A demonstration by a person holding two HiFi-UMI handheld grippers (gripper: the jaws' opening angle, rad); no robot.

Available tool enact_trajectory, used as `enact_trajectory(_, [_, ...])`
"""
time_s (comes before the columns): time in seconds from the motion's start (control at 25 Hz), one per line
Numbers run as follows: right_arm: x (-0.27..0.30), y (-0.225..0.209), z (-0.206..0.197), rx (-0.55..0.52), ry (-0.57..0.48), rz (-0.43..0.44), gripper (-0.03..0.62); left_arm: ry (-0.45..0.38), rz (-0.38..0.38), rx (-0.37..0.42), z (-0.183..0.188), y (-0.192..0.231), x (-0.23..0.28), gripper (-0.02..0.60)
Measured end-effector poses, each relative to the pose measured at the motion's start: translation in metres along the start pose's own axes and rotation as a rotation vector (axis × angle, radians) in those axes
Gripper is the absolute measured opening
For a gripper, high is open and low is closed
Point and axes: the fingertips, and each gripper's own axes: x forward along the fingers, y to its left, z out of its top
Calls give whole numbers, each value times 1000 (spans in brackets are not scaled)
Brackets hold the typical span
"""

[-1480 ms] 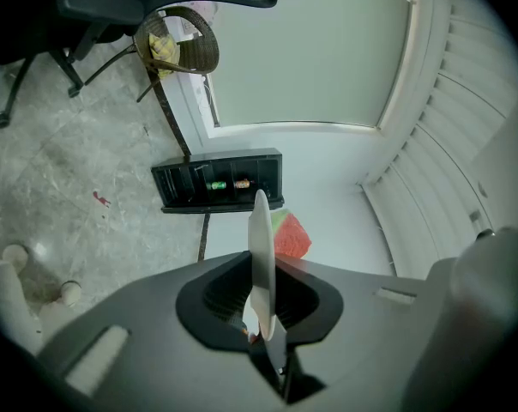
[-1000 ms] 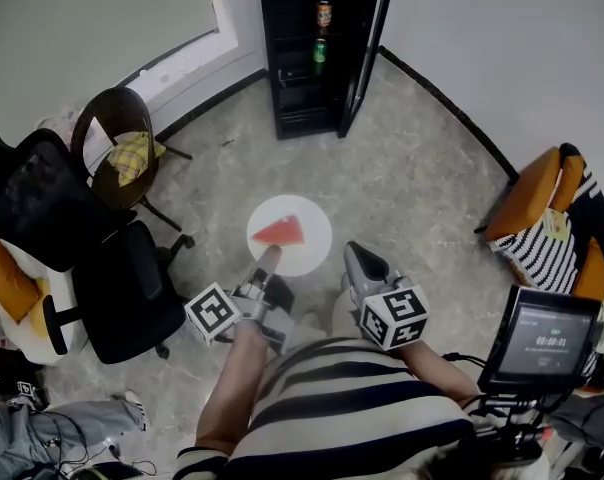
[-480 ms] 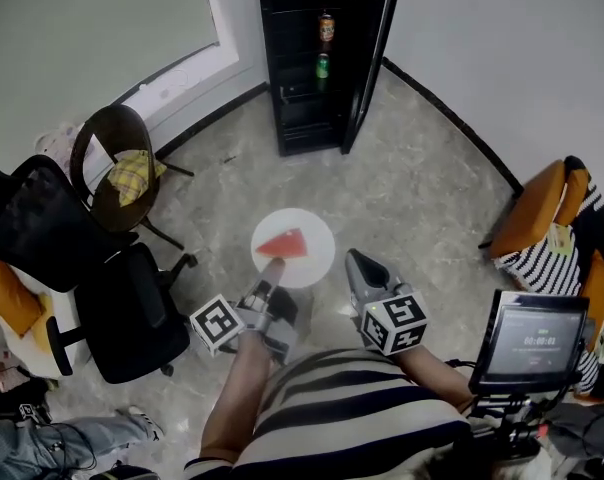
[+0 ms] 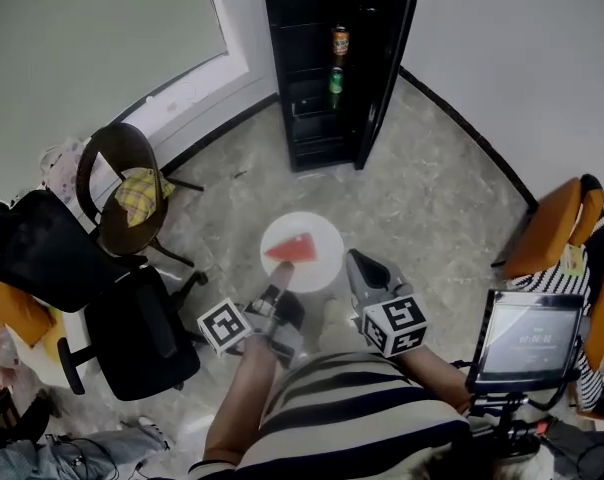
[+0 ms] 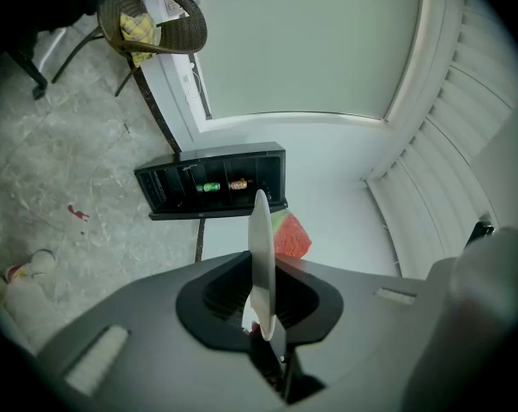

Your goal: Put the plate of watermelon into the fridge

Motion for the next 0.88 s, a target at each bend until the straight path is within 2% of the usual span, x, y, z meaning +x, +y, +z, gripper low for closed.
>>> enact_trajectory(0.4, [43,-34,33,-49,-25,12,-3,0,-2,12,26,-2,60,21])
enact_trajectory(0.88, [60,-60,48,-139,-45,-21,-2,27,10,34,35,5,105,21])
